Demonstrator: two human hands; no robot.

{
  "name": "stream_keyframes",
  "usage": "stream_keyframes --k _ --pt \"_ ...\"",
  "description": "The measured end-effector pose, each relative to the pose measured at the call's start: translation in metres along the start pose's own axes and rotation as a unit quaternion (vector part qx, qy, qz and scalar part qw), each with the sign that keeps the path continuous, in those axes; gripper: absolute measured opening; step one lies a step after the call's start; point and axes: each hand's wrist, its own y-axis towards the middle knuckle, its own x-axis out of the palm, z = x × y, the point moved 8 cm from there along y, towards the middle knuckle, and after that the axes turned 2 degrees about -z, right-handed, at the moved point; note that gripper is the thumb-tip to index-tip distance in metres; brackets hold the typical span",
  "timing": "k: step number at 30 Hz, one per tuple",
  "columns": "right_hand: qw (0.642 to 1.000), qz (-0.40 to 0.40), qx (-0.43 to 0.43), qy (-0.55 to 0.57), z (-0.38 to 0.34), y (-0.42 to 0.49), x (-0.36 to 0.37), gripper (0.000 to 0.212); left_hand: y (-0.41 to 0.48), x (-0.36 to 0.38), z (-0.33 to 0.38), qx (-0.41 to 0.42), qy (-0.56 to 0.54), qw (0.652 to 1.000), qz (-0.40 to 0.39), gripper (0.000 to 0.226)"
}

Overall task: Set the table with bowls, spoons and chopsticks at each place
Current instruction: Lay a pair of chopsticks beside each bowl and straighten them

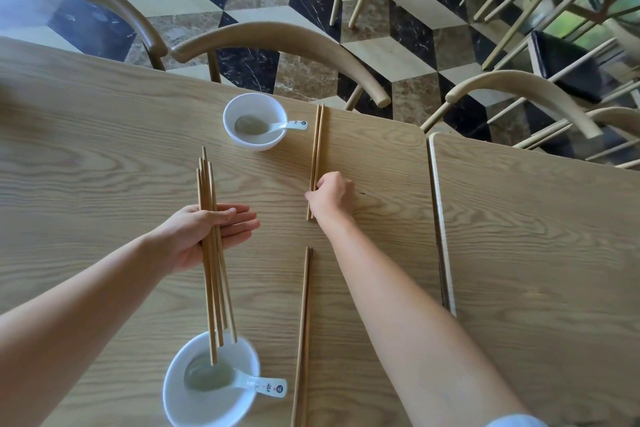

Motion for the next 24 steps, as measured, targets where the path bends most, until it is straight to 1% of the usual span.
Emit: stream_keyframes --k 12,17,19,22,24 --pt "1.0 0.008 -0.005 -0.003 -0.001 0.0 0.002 0.016 -0.007 -0.003 0.002 0.01 0.003 1.0 0.002 0.023" --pt "1.0 -0.002 0.009 0.012 0.003 -0.003 -0.001 0.008 -0.016 -0.006 0.004 0.013 0.007 1.0 -0.001 0.025" --pt "1.0 0.01 0.012 0.026 0.009 -0.007 -0.006 0.014 -0.022 -0.007 0.004 0.015 0.008 1.0 -0.002 0.025" --pt "0.998 0.028 0.024 0.047 0.025 -0.02 -0.015 0.014 -0.036 -0.007 0.005 0.024 0.01 1.0 -0.003 0.024" --pt "0.997 0.043 0.04 0.047 0.037 -0.032 -0.025 0.018 -0.049 -0.005 0.007 0.032 0.014 0.999 -0.01 0.023"
